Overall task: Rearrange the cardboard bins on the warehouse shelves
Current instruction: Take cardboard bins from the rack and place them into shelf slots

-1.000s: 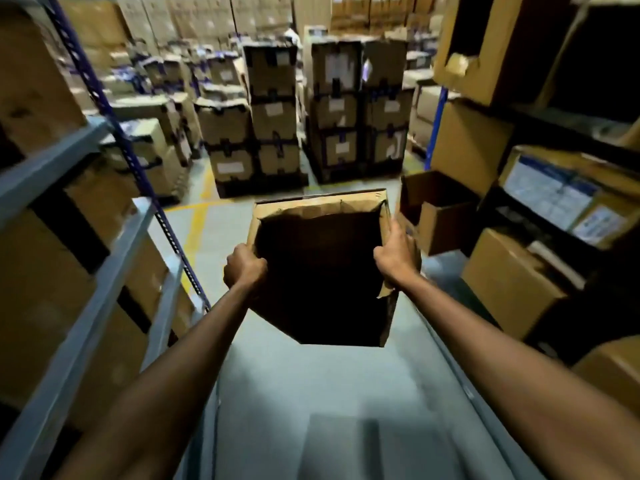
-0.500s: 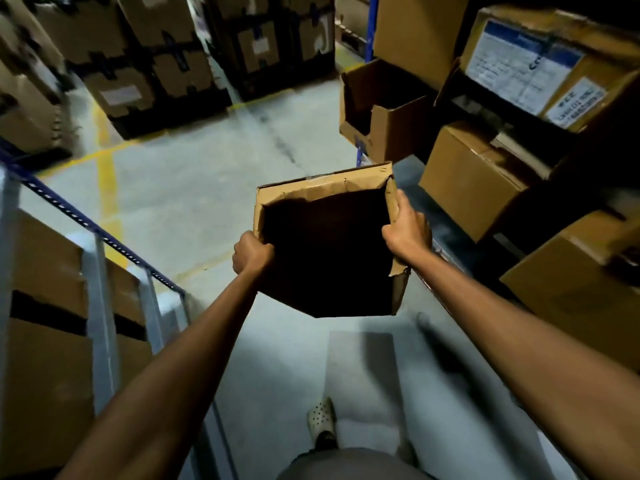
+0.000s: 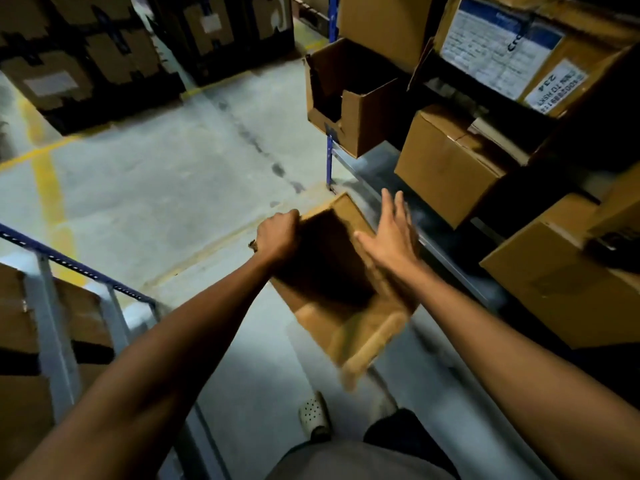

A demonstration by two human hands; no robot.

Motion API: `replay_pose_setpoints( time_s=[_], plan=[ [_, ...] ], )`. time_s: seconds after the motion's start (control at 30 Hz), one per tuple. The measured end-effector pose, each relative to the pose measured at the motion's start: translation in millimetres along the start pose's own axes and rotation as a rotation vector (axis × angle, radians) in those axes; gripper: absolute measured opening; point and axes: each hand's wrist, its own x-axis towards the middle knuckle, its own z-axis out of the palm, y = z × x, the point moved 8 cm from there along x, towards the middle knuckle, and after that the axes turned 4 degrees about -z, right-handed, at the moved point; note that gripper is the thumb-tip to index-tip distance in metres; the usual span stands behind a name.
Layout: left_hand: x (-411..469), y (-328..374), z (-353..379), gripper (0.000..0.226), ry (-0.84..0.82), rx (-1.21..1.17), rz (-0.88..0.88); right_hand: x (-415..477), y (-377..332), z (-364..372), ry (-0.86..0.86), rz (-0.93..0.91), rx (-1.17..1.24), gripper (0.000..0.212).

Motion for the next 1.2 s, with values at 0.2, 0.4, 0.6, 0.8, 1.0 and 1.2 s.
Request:
replay_pose_setpoints(
  time_s=[0.2,0.4,0.6,0.8,1.0,1.2],
  plan=[
    [3.9,91.6,5.5,0.017,-0.048,0.353,0.455,10.1,-8.9,34.3,-0.27,-0.14,-0.095,0.11],
    [-3.3,136.4,23.5,0.025,-0.068,0.394,0.714,10.4,11.8,52.4,-0.418,-0.078,0.015,0.053],
    [-2.9,156.1,15.1,0.014,0.094,0.202,0.797,13.7,23.4,41.8,-0.203,0.116,0.119,0.024],
    [8.9,130.7,11.4,0.071,0.146,-0.025,0.401,16.5,43.5,17.3,-0.05,0.098,-0.066,0.023],
    [-21.2,14.5,16.0,0.073,0.12,-0.08,-0.184,15.0,53.7,-3.1,0.067,0.201,0.02,0.017],
    [-51.1,-80.7,32.5,0.111,-0.02,-0.427,-0.667,1.8,38.6,-18.6,0.168,0.373,0.173,0.015]
  ],
)
